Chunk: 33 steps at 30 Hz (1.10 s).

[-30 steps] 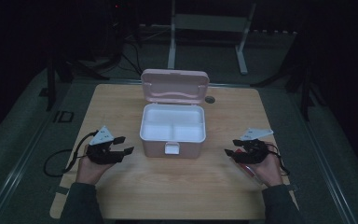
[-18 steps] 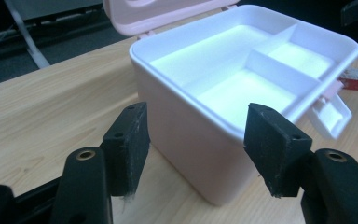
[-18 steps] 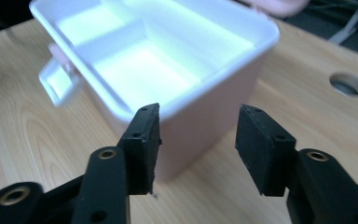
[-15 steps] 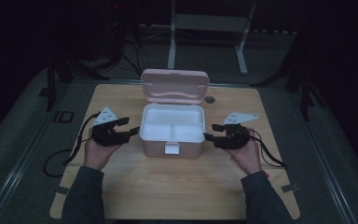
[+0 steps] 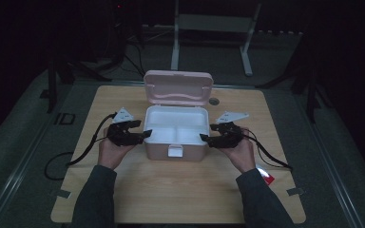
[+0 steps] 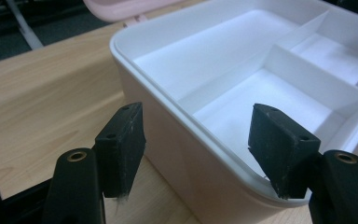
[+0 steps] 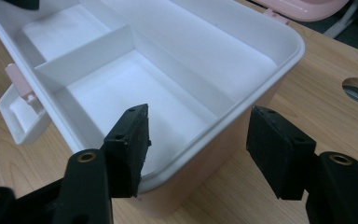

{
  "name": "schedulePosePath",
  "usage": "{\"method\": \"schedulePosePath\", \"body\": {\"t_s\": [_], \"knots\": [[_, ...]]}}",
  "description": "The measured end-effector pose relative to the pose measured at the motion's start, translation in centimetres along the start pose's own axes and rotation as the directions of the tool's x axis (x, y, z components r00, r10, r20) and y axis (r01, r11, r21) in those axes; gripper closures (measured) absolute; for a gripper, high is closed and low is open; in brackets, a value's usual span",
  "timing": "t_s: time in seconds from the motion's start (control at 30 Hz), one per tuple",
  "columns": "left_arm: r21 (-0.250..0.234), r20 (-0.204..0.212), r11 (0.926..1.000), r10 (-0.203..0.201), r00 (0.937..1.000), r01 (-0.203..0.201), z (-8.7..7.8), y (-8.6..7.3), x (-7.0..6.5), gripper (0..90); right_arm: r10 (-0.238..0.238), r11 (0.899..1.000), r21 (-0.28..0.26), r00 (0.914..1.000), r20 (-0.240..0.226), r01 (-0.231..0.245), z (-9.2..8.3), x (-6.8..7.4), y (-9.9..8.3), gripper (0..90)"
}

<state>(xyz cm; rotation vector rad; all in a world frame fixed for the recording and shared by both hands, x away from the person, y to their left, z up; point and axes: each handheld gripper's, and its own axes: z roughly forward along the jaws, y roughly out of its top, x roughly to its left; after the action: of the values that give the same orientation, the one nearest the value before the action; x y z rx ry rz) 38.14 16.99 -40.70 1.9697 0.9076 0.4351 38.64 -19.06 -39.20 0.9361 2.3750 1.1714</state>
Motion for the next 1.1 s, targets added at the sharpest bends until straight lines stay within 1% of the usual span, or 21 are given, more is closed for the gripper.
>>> {"method": "schedulePosePath", "body": {"t_s": [0.1, 0.17, 0.27, 0.37, 0.53, 0.57, 0.67, 0.73, 0.77, 0.9, 1.1], "knots": [[0.009, 0.012, 1.0000, -0.001, 0.9999, 0.001, 0.4, 0.0, -0.1, 36.2, 0.017, 1.000, -0.003, 0.9998, -0.011, -0.017, 0.0, -0.2, -0.1, 38.7], [0.013, 0.029, 0.9999, -0.006, 0.9996, 0.006, 0.6, 0.1, -0.1, 38.6, 0.026, 1.000, -0.007, 0.9993, -0.026, -0.027, 0.0, -0.4, -0.2, 38.7], [0.020, 0.032, 0.9997, -0.016, 0.9994, 0.016, 0.9, 0.1, 0.0, 39.9, 0.025, 1.000, -0.010, 0.9990, -0.037, -0.025, -0.1, -0.5, -0.3, 38.8], [0.030, 0.027, 0.9995, -0.013, 0.9996, 0.012, 0.9, 0.0, -0.1, 40.4, 0.023, 1.000, -0.007, 0.9988, -0.044, -0.024, 0.0, -0.5, -0.3, 39.0], [0.031, 0.031, 0.9994, -0.015, 0.9994, 0.014, 1.0, 0.1, -0.3, 40.5, 0.022, 1.000, -0.002, 0.9983, -0.053, -0.022, -0.1, -0.6, -0.3, 39.0], [0.033, 0.036, 0.9994, -0.016, 0.9992, 0.015, 1.1, 0.1, -0.4, 40.6, 0.019, 1.000, 0.001, 0.9984, -0.054, -0.019, -0.2, -0.6, -0.4, 38.9], [0.042, 0.031, 0.9991, -0.006, 0.9995, 0.004, 1.2, 0.3, -0.7, 40.5, 0.022, 1.000, 0.001, 0.9983, -0.054, -0.022, -0.4, -0.7, -0.6, 38.9], [0.042, 0.031, 0.9991, -0.006, 0.9995, 0.004, 1.2, 0.3, -0.7, 40.6, 0.024, 1.000, 0.002, 0.9982, -0.055, -0.024, -0.4, -0.7, -0.6, 38.9], [0.045, 0.031, 0.9990, -0.002, 0.9995, 0.000, 1.3, 0.4, -1.1, 40.5, 0.019, 1.000, 0.007, 0.9985, -0.051, -0.019, -0.7, -0.8, -0.7, 38.8], [0.044, 0.032, 0.9990, -0.001, 0.9995, 0.000, 1.4, 0.4, -1.6, 40.5, 0.024, 1.000, 0.003, 0.9983, -0.053, -0.024, -1.0, -1.0, -1.0, 38.8], [0.042, 0.045, 0.9989, -0.023, 0.9987, 0.021, 1.6, 0.3, -2.1, 40.3, 0.036, 0.999, -0.002, 0.9970, -0.069, -0.036, -1.5, -1.3, -1.6, 38.6]]}}
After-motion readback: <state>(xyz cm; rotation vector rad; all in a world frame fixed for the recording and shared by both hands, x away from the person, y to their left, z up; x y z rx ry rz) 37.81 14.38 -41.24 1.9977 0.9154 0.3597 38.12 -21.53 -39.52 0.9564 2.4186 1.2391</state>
